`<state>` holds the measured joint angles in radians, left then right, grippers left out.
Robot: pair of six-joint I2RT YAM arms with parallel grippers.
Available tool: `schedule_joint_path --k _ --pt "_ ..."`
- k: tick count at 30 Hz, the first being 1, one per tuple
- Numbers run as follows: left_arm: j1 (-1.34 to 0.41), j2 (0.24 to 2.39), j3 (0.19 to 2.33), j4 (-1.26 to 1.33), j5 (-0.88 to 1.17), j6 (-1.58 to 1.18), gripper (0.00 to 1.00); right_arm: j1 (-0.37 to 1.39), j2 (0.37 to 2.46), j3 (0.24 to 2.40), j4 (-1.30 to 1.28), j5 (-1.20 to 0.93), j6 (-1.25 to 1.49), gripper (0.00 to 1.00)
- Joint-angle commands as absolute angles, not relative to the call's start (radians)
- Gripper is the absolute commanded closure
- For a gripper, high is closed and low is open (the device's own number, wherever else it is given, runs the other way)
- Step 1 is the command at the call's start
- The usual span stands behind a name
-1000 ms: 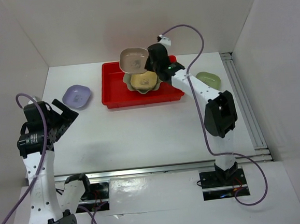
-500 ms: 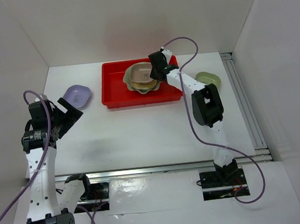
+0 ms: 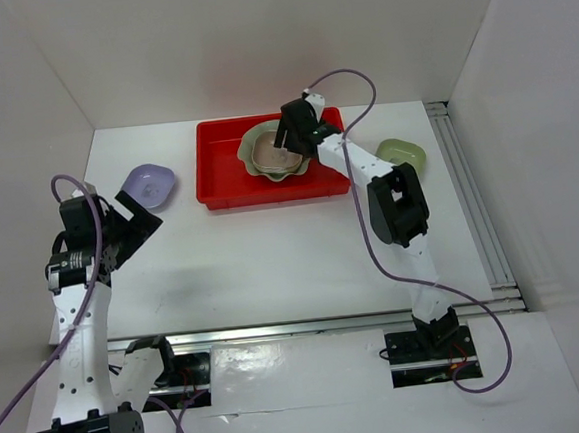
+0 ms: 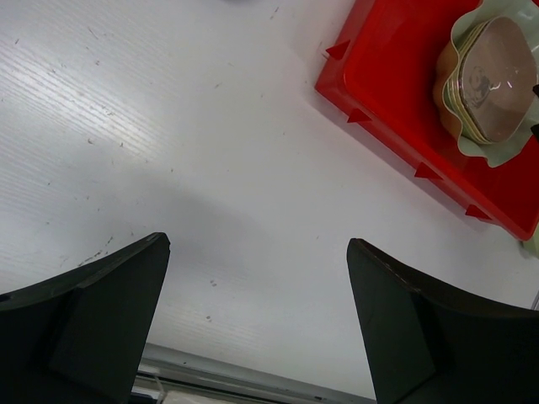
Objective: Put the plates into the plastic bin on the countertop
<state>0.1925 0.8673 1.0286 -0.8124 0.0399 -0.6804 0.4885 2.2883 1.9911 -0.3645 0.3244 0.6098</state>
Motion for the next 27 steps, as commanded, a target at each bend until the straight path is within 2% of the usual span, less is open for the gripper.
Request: schedule_joint_path --k 1,3,4,9,12,13,17,23,26,27 --pt "0.189 0.871 1.009 -0.762 0.043 -0.657 0.0 0.534 2.208 2.077 -0.333 0.372 0.566 0.15" --pt "0.189 0.888 0.996 -0.739 0.032 -0.667 0.0 0.555 2.162 2.062 -0.319 0.414 0.539 0.02" --pt "0.189 0.903 0.986 -0.73 0.032 -0.682 0.0 0.566 2.136 2.039 -0.319 0.432 0.519 0.0" --pt "0.189 1.043 1.006 -0.693 0.086 -0.709 0.0 0.571 1.953 1.977 -0.402 0.595 0.414 0.0" --pt "0.189 1.103 1.017 -0.661 0.104 -0.709 0.0 0.42 1.821 1.814 -0.449 0.462 0.414 0.0" --pt "0.18 1.112 1.017 -0.651 0.104 -0.709 0.0 0.376 1.78 1.667 -0.43 0.418 0.414 0.0" --pt "0.179 1.126 1.026 -0.65 0.129 -0.69 0.0 0.174 1.643 1.394 -0.37 0.301 0.414 0.0" --pt "0.179 1.085 1.006 -0.637 0.156 -0.669 0.0 -0.067 1.597 1.25 -0.33 0.233 0.39 0.0" --pt "0.179 1.062 0.983 -0.623 0.179 -0.669 0.0 -0.12 1.664 1.25 -0.305 0.183 0.359 0.0" --pt "0.179 1.048 0.971 -0.609 0.207 -0.669 0.0 -0.132 1.743 1.291 -0.339 0.24 0.348 0.01"
